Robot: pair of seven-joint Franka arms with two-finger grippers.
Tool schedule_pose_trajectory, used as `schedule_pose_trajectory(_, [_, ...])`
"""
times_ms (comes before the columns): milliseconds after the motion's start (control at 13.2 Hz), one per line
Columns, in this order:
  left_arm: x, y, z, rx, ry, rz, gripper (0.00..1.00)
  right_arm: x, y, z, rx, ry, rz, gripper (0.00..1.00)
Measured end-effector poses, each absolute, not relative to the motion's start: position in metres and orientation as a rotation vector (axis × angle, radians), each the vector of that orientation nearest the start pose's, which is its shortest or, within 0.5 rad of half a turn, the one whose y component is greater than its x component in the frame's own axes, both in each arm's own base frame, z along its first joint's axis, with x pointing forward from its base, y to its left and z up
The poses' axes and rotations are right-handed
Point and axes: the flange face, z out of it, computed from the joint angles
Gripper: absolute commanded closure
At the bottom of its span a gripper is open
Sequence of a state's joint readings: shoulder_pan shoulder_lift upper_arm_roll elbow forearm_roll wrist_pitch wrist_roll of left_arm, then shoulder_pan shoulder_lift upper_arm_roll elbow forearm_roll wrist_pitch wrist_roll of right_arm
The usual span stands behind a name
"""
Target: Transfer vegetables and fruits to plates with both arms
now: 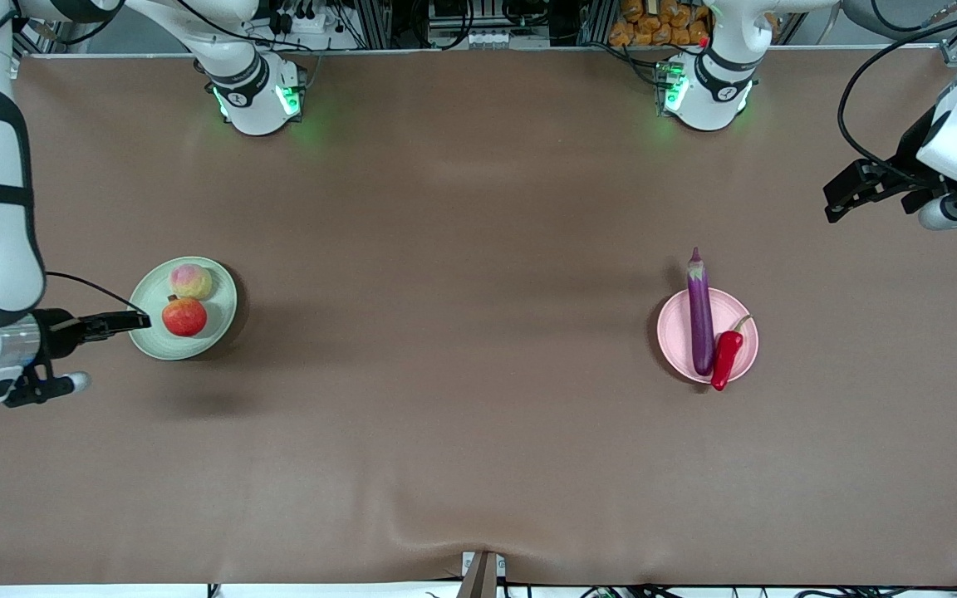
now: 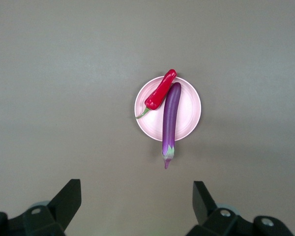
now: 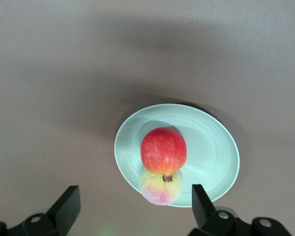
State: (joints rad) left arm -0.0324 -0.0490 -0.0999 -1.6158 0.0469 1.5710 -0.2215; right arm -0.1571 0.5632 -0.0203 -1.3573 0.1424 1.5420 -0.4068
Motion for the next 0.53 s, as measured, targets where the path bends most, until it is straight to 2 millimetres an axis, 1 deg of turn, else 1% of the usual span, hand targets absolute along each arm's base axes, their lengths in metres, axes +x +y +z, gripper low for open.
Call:
schedule_pose_trajectory(303, [0.533,-0.068,0.633,-3.102,-0.133,-0.002,0.00,0.671,-0.093,0.427,-2.863,-0.362,0.425,0.00])
schedule_pose_trajectory(530, [0.531,-0.067,0.639,-3.153,-0.133,0.001,0.00,0.672,-0.075,0.471,-2.912,-0.364,0.383,0.00])
